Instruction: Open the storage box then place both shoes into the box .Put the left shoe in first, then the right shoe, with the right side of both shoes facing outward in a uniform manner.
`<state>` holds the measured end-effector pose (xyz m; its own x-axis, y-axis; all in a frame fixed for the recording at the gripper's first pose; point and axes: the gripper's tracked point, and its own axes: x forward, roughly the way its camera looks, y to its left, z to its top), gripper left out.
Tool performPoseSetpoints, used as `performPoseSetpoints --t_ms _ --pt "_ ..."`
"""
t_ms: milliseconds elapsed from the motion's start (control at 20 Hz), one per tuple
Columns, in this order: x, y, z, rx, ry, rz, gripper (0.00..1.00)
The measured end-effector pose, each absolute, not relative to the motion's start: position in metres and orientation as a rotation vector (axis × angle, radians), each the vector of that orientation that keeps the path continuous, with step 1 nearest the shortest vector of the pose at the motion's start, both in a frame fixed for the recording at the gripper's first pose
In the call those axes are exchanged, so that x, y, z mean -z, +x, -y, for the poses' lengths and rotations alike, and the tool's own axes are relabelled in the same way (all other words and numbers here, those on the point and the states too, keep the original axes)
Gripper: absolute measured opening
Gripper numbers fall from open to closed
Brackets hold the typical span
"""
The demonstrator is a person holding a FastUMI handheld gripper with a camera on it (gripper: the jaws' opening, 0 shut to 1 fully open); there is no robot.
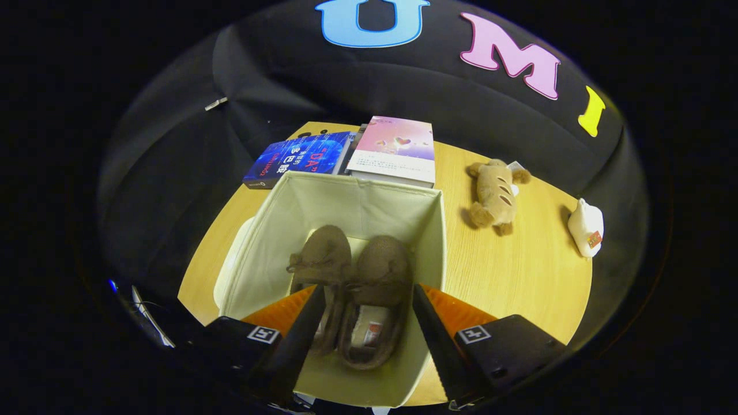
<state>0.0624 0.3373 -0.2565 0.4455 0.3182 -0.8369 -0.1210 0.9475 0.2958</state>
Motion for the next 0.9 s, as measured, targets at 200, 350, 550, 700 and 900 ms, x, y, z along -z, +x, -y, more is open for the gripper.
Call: performPoseSetpoints --t_ms 200,350,550,700,900 --pt "0.245 0.064 -0.326 -0.271 0.162 -0.993 0.99" --pt "0.231 0.064 -0.318 -0.282 0.205 -0.91 0.99" --pt "0.203 0.062 -0.279 -0.287 0.251 -0.761 0.98" --pt "0.187 0.058 -0.231 -0.252 0.28 -0.678 0.98" --pt "0.166 0.055 -0.149 -0.157 0.28 -0.582 0.98"
